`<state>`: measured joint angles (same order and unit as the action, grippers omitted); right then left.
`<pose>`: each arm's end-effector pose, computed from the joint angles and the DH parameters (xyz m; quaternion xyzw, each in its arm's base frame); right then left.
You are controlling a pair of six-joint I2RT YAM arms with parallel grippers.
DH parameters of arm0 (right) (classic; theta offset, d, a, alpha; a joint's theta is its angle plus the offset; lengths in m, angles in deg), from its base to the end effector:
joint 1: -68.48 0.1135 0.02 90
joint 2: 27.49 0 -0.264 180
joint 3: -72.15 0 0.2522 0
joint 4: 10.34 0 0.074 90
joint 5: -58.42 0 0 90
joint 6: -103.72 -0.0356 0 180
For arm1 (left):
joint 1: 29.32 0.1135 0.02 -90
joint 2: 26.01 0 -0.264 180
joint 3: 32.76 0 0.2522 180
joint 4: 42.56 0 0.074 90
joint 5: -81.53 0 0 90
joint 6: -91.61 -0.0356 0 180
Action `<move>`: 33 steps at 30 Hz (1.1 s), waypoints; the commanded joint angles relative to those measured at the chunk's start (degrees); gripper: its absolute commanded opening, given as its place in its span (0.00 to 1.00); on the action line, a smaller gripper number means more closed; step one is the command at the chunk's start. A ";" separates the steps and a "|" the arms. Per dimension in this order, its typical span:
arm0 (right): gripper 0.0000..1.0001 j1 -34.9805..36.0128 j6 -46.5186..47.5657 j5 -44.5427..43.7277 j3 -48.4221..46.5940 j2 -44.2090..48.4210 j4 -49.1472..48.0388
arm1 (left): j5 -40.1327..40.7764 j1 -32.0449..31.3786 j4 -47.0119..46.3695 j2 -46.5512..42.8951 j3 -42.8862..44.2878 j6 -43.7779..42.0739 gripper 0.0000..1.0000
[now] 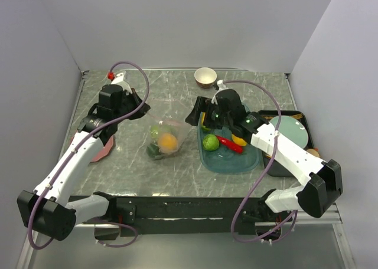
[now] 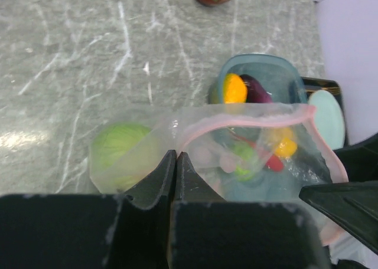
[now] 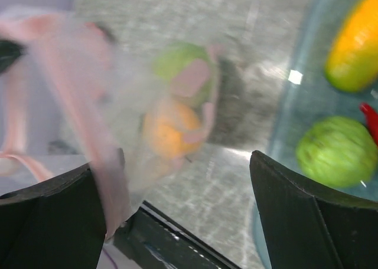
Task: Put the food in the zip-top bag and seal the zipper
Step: Adjust the zipper food storage bag at the center of the board.
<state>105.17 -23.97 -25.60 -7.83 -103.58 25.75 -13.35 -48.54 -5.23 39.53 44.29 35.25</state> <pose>0.2389 0.1827 0.3286 -0.0176 0.8745 0.3281 0.3569 0.2411 -0.0873 0.3565 -0.0838 0.8426 -0.2685 0.4592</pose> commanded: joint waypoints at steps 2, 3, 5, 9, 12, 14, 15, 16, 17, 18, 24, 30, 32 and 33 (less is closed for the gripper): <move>0.93 -0.04 1.74 6.33 -7.78 -2.73 -4.84 | -6.88 0.33 -3.78 0.56 3.07 -0.08 0.01; 0.93 0.14 1.83 6.33 -8.31 -3.35 -4.75 | -9.42 0.33 -4.23 0.56 2.90 0.19 0.01; 0.90 0.40 1.40 6.50 -9.80 -5.37 -4.22 | -11.36 0.33 -5.02 0.47 3.24 0.54 0.01; 0.63 0.75 0.87 7.73 -12.62 -9.77 -2.38 | -12.08 0.33 -3.10 0.21 5.87 0.45 0.02; 0.55 1.63 0.95 6.86 -16.66 -13.63 1.48 | -9.71 0.33 -0.91 0.29 8.07 -0.77 0.02; 0.41 3.03 1.74 4.67 -19.56 -15.31 4.02 | -9.35 0.33 0.24 0.55 9.04 -1.21 0.03; 0.35 3.47 2.01 4.31 -20.26 -15.57 4.30 | -9.44 0.33 1.38 0.99 10.09 -1.57 0.02; 0.29 3.65 2.18 4.39 -21.23 -15.92 4.30 | -8.92 0.33 2.00 1.26 10.54 -1.74 0.02; 0.15 4.09 2.18 4.74 -21.67 -16.10 3.61 | -8.22 0.33 2.53 1.52 10.98 -1.74 0.01; 0.11 4.36 2.27 5.61 -22.20 -16.28 3.17 | -7.34 0.33 3.57 1.70 11.68 -1.74 0.01; 0.00 6.37 2.71 6.50 -37.80 -24.61 6.23 | 4.71 0.68 9.64 2.40 17.30 -4.98 0.01; 0.00 7.08 0.70 9.40 -53.29 -37.70 7.38 | 12.43 2.44 14.39 3.54 24.25 -10.96 0.03; 0.00 7.17 0.17 10.37 -54.89 -39.30 6.33 | 13.06 2.61 14.75 3.46 24.78 -11.32 0.03; 0.00 7.08 -0.45 10.89 -55.42 -40.26 5.89 | 13.41 2.70 14.57 3.02 24.61 -11.32 0.03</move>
<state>111.86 -22.86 -17.14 -59.02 -140.74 32.74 -4.61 -46.34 8.98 43.16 66.02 27.39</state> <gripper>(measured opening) 0.009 0.028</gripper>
